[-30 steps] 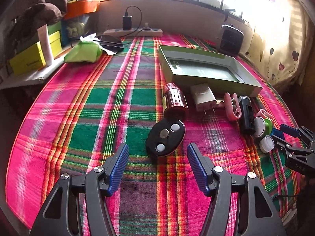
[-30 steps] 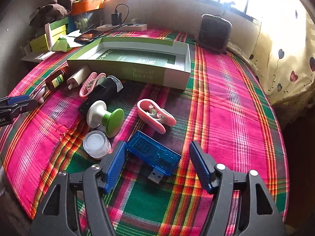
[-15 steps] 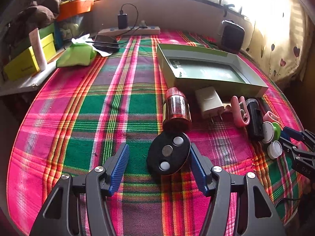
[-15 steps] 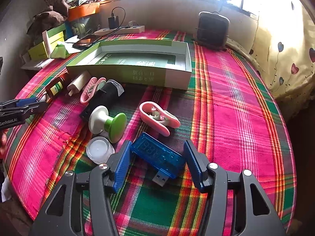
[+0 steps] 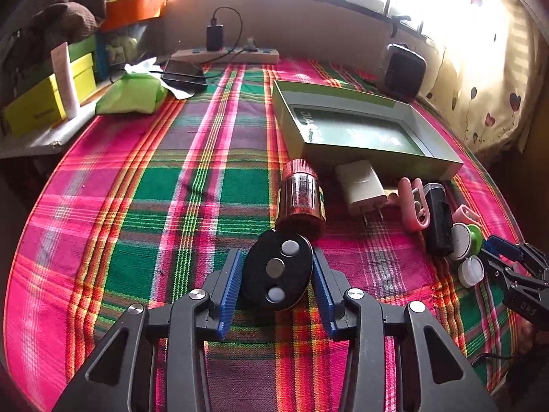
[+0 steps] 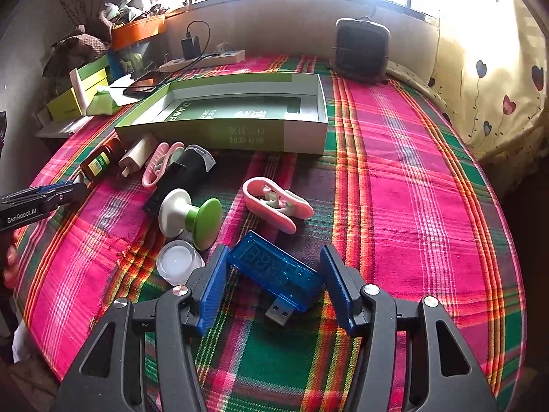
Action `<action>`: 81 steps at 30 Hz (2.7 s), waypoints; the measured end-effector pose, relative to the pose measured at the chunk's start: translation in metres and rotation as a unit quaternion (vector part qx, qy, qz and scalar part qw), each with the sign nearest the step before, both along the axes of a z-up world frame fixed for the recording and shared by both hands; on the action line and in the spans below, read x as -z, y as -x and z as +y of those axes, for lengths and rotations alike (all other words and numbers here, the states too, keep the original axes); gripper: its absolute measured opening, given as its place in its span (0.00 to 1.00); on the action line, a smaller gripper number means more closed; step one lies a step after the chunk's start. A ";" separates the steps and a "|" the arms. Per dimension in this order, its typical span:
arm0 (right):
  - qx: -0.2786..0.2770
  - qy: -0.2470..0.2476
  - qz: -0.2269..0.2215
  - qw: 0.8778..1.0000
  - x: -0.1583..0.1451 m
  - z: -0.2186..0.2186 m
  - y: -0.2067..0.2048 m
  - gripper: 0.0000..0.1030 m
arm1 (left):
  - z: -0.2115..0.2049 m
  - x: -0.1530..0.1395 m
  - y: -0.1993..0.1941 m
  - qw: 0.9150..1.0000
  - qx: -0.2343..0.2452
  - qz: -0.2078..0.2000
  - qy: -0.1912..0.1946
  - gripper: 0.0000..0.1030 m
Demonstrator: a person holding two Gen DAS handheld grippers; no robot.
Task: Organize rigid objects
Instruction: 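Carry the USB tester and the black puck over the green box with both tools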
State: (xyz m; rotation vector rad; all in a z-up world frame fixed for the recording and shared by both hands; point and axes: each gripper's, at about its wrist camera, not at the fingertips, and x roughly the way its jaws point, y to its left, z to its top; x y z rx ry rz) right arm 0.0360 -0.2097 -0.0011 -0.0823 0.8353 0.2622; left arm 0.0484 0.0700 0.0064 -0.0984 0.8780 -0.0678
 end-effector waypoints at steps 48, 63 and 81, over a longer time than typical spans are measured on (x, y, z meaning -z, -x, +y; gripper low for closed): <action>-0.040 0.001 -0.004 0.999 -0.049 0.038 -0.133 0.54 | -0.038 -0.041 -0.111 0.997 0.070 -0.018 0.019 0.38; -0.044 0.018 0.028 0.998 -0.024 0.052 -0.165 0.54 | -0.054 -0.017 -0.141 0.996 0.083 0.016 0.002 0.38; -0.039 0.025 0.043 0.998 -0.011 0.054 -0.173 0.54 | -0.065 -0.009 -0.147 0.995 0.092 0.022 -0.016 0.38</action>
